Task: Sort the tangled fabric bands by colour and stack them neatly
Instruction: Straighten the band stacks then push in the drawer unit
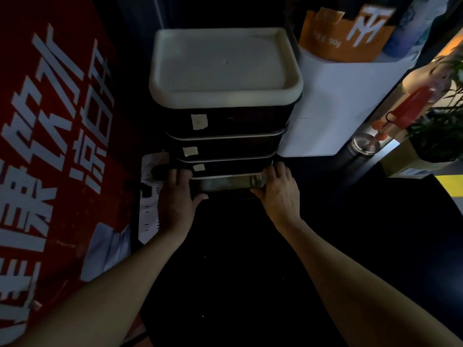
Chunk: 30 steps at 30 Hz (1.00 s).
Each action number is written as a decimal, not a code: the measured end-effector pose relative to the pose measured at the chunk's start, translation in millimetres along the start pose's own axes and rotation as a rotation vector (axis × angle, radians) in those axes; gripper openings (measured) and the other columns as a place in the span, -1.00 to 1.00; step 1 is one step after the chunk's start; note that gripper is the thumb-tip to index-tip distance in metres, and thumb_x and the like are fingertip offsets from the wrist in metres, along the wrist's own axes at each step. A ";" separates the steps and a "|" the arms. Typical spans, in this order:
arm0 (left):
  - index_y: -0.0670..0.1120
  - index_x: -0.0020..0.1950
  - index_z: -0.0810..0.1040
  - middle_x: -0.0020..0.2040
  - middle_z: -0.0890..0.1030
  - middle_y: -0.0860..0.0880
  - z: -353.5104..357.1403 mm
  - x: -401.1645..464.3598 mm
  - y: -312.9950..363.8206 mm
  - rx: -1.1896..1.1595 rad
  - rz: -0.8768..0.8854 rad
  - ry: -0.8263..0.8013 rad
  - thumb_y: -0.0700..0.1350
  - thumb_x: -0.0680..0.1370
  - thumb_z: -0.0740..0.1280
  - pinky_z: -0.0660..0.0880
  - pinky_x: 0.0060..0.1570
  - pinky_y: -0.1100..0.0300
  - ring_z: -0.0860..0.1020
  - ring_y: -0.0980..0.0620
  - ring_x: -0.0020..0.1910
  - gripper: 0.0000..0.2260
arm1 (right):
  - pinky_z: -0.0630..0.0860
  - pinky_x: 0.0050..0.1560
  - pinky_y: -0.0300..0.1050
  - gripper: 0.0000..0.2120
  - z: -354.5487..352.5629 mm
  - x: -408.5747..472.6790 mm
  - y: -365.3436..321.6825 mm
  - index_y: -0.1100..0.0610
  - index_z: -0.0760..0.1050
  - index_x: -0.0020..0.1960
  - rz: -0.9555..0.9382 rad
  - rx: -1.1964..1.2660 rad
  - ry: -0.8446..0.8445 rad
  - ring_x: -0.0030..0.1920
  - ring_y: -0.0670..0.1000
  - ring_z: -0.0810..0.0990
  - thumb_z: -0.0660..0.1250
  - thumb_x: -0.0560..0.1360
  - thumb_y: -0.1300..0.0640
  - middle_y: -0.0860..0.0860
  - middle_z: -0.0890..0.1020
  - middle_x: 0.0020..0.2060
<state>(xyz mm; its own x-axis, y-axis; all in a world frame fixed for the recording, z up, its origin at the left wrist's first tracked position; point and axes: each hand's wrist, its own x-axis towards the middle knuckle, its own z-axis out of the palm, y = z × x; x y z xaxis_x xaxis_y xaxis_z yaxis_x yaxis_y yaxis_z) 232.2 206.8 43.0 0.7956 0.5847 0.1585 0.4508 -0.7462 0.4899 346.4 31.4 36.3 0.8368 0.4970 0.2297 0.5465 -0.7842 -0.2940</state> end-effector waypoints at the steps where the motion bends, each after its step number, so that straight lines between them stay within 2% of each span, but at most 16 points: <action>1: -0.17 0.18 0.42 0.23 0.38 -0.13 -0.7 1.1 2.2 -0.040 -0.079 0.020 -0.13 0.32 0.54 0.43 -0.02 0.01 0.42 -0.15 0.19 -0.49 | 0.50 -0.14 0.04 -0.49 -1.6 1.3 -0.3 0.25 0.46 0.06 0.048 0.003 -0.015 -0.04 0.19 0.52 0.56 0.25 0.04 0.17 0.50 -0.02; 4: -0.17 0.32 0.32 0.35 0.31 -0.13 0.7 5.4 4.5 -0.123 -0.215 0.043 -0.10 0.28 0.57 0.41 0.12 0.01 0.34 -0.13 0.32 -0.31 | 0.47 0.00 0.04 -0.40 -1.3 6.4 -1.6 0.24 0.37 0.20 0.175 0.036 -0.076 0.10 0.17 0.45 0.49 0.32 -0.04 0.16 0.43 0.11; 7: -0.20 0.39 0.28 0.41 0.27 -0.17 2.0 12.5 1.4 -0.116 -0.253 0.002 -0.05 0.29 0.56 0.37 0.19 0.02 0.28 -0.14 0.39 -0.22 | 0.46 0.04 0.04 -0.46 -0.9 10.1 3.5 0.22 0.34 0.24 0.256 0.033 -0.118 0.15 0.18 0.42 0.42 0.39 0.01 0.16 0.38 0.17; 10: -0.20 0.36 0.32 0.35 0.32 -0.18 1.8 17.3 -3.3 -0.095 -0.229 -0.046 -0.02 0.30 0.55 0.39 0.14 0.00 0.34 -0.16 0.33 -0.27 | 0.48 0.07 0.05 -0.43 -2.7 15.0 10.1 0.20 0.36 0.22 0.320 0.037 -0.198 0.16 0.16 0.42 0.48 0.35 -0.04 0.14 0.39 0.18; 13: -0.21 0.33 0.36 0.32 0.37 -0.18 3.0 20.1 -5.1 -0.125 -0.218 -0.063 -0.02 0.32 0.55 0.38 0.16 0.03 0.37 -0.16 0.30 -0.32 | 0.45 0.10 0.04 -0.44 -2.4 21.8 9.3 0.18 0.40 0.21 0.297 0.046 -0.212 0.18 0.15 0.42 0.50 0.33 0.00 0.12 0.41 0.17; 20: -0.21 0.20 0.45 0.15 0.53 -0.14 3.6 25.7 -2.5 -0.231 -0.248 -0.019 -0.08 0.30 0.56 0.32 0.02 0.22 0.47 -0.11 0.19 -0.44 | 0.44 0.13 0.06 -0.46 3.1 32.2 8.4 0.16 0.44 0.20 0.331 0.095 -0.231 0.21 0.14 0.42 0.52 0.31 0.01 0.10 0.44 0.18; 25: -0.21 0.23 0.42 0.19 0.51 -0.14 8.3 25.1 -4.8 -0.227 -0.256 0.002 -0.08 0.32 0.55 0.32 0.07 0.20 0.45 -0.11 0.21 -0.43 | 0.47 0.09 0.08 -0.46 5.4 33.3 9.6 0.15 0.43 0.20 0.371 0.159 -0.258 0.21 0.13 0.43 0.52 0.31 0.01 0.09 0.45 0.16; 27: -0.20 0.26 0.40 0.22 0.50 -0.13 10.7 21.9 -7.6 -0.232 -0.244 -0.007 -0.07 0.35 0.53 0.33 0.13 0.18 0.44 -0.10 0.24 -0.42 | 0.49 0.07 0.11 -0.50 7.2 25.1 5.8 0.17 0.41 0.18 0.398 0.207 -0.214 0.17 0.13 0.44 0.49 0.34 0.02 0.10 0.45 0.14; 30: -0.17 0.25 0.43 0.18 0.55 -0.12 14.1 18.7 -13.8 -0.257 -0.243 -0.017 -0.04 0.38 0.50 0.43 0.16 0.06 0.49 -0.11 0.21 -0.48 | 0.51 -0.02 0.09 -0.62 8.9 5.7 -0.6 0.20 0.42 0.12 0.359 0.226 -0.052 0.08 0.13 0.47 0.43 0.41 0.06 0.12 0.47 0.08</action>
<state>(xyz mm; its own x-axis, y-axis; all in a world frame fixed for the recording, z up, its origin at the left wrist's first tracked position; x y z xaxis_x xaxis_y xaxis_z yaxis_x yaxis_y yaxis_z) 246.5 223.5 27.1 0.6852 0.7283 -0.0027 0.5128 -0.4798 0.7119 351.2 37.9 29.6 0.9727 0.2302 0.0305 0.2094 -0.8127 -0.5438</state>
